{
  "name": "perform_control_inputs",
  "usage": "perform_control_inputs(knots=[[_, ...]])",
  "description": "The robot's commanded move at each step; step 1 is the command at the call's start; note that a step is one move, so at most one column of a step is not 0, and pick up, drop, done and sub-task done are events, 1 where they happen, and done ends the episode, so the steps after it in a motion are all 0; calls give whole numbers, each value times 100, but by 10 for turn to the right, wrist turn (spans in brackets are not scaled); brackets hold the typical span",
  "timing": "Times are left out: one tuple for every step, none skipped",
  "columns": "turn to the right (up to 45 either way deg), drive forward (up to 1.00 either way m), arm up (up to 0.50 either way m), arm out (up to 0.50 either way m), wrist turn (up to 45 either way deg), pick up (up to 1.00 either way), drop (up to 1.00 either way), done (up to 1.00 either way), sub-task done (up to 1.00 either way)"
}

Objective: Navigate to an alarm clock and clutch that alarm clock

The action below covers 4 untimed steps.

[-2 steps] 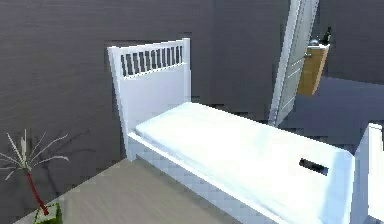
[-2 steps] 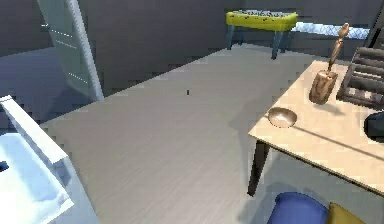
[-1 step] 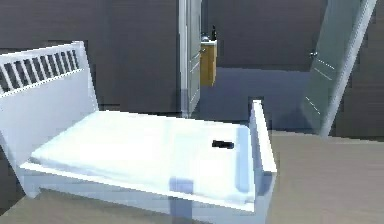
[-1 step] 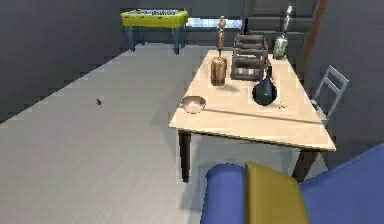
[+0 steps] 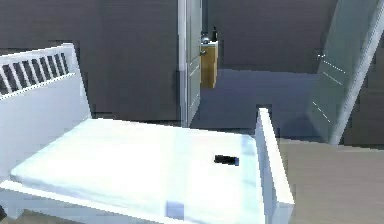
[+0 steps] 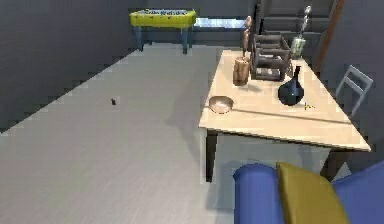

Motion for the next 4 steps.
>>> perform_control_inputs(knots=[[-450,0,0,0,0,0,0,0,0],[-210,0,0,0,0,0,0,0,0],[0,55,0,0,0,0,0,0,0],[-450,0,0,0,0,0,0,0,0]])
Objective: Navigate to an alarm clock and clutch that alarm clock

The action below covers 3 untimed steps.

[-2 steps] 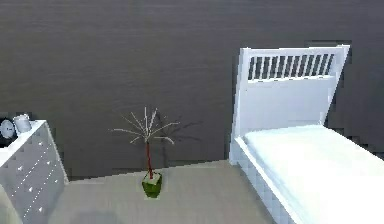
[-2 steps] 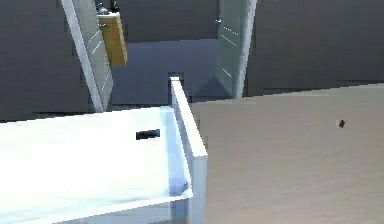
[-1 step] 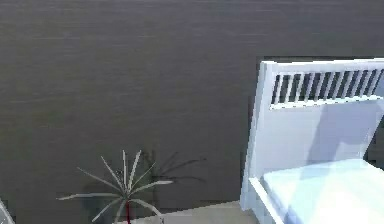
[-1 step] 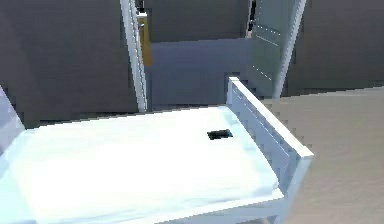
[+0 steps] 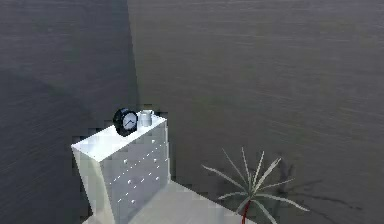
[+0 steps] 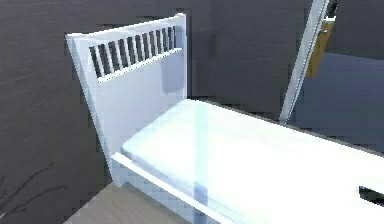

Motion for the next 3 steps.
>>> perform_control_inputs(knots=[[-300,0,0,0,0,0,0,0,0],[0,50,0,0,0,0,0,0,0],[-450,0,0,0,0,0,0,0,0]])
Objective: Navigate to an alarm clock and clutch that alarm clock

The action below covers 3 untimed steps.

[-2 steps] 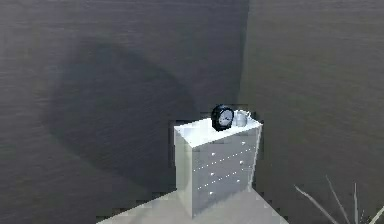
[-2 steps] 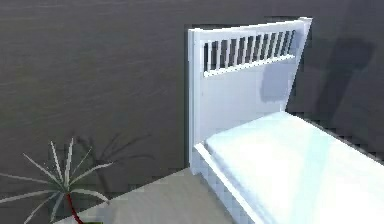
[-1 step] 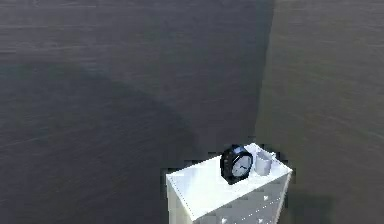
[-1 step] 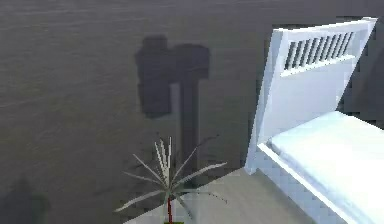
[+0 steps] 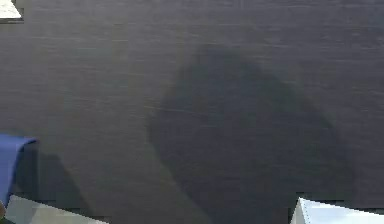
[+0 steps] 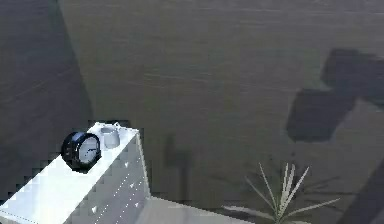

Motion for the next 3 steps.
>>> perform_control_inputs(knots=[[-270,0,0,0,0,0,0,0,0],[0,0,50,0,0,0,0,0,0],[0,0,32,0,0,0,0,0,0]])
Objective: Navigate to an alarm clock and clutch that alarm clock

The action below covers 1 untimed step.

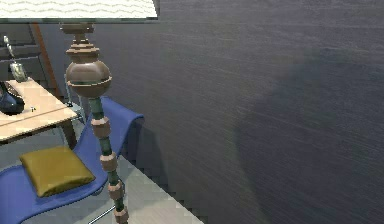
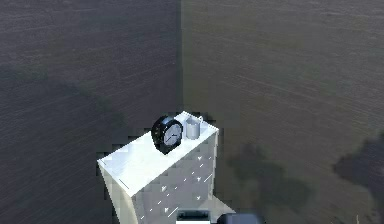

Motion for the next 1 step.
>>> perform_control_inputs(knots=[[0,0,0,48,0,0,0,0,0]])
